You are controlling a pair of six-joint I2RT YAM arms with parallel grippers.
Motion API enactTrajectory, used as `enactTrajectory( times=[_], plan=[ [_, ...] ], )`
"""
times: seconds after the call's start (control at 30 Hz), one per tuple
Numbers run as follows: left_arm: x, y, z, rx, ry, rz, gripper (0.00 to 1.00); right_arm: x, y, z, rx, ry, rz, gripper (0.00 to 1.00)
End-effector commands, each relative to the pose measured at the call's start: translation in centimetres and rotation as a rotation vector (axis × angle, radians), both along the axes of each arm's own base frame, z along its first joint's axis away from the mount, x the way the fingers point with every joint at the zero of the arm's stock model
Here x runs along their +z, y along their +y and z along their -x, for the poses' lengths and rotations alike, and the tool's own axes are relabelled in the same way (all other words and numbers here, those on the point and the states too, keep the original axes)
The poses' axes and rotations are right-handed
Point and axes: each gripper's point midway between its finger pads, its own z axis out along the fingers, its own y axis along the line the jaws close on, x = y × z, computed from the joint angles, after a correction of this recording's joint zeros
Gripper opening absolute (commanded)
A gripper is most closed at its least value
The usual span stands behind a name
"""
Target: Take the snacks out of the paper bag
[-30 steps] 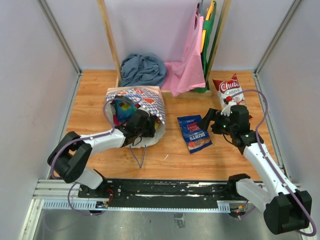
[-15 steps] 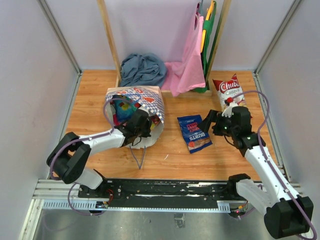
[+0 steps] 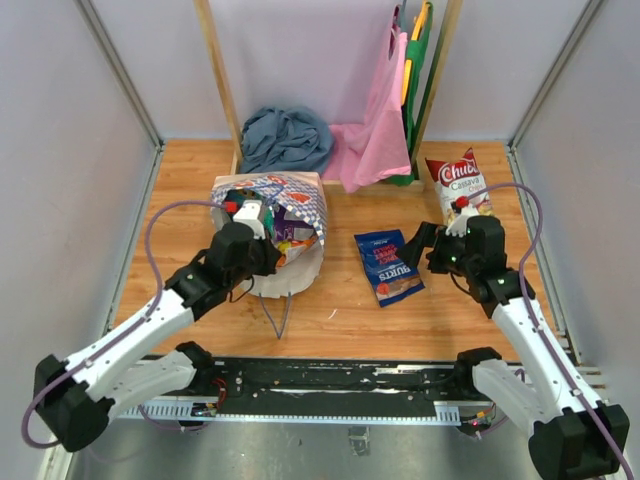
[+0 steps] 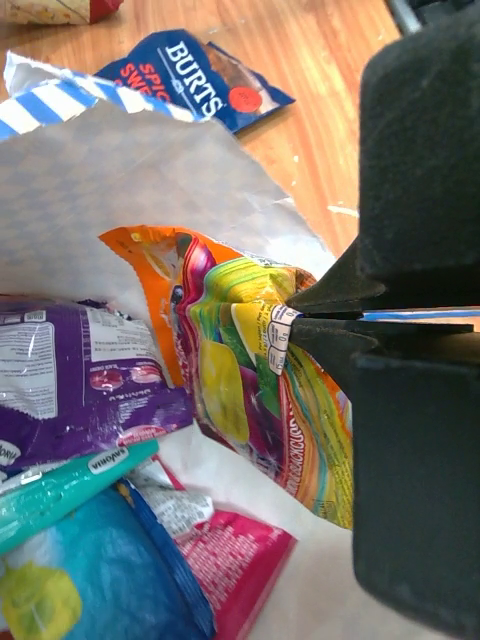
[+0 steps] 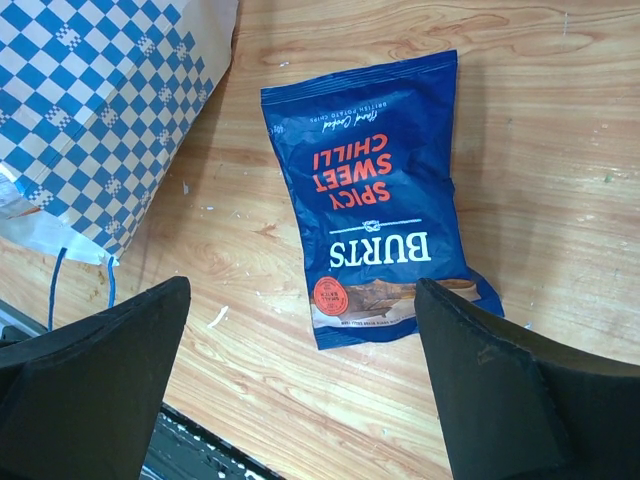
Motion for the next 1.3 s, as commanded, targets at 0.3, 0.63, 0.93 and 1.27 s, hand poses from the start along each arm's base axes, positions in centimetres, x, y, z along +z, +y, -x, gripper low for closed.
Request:
enactTrajectory(
  times=[0.3, 0.63, 0.93, 1.27],
  plan=[
    [10.8, 6.5, 4.6, 0.158, -0.099, 0.075, 0.01, -1.3, -0.6, 0.5, 0.001, 0.01, 0.017, 0.97],
    [18.8, 10.7, 5.0, 0.307, -0.282, 0.099, 0.01, -1.4, -0.5, 1.0, 0.013, 0.013, 0.019, 0.97],
    [27.7, 16.3, 6.0, 0.517, -0.483, 0.102, 0.01, -2.6, -0.3, 1.3, 0.027, 0.045, 0.013, 0.98],
    [29.8, 19.6, 4.4, 0.75, -0.569, -0.042, 0.01, -2.8, -0.3, 1.6, 0.045, 0.042, 0.026, 0.98]
  ],
)
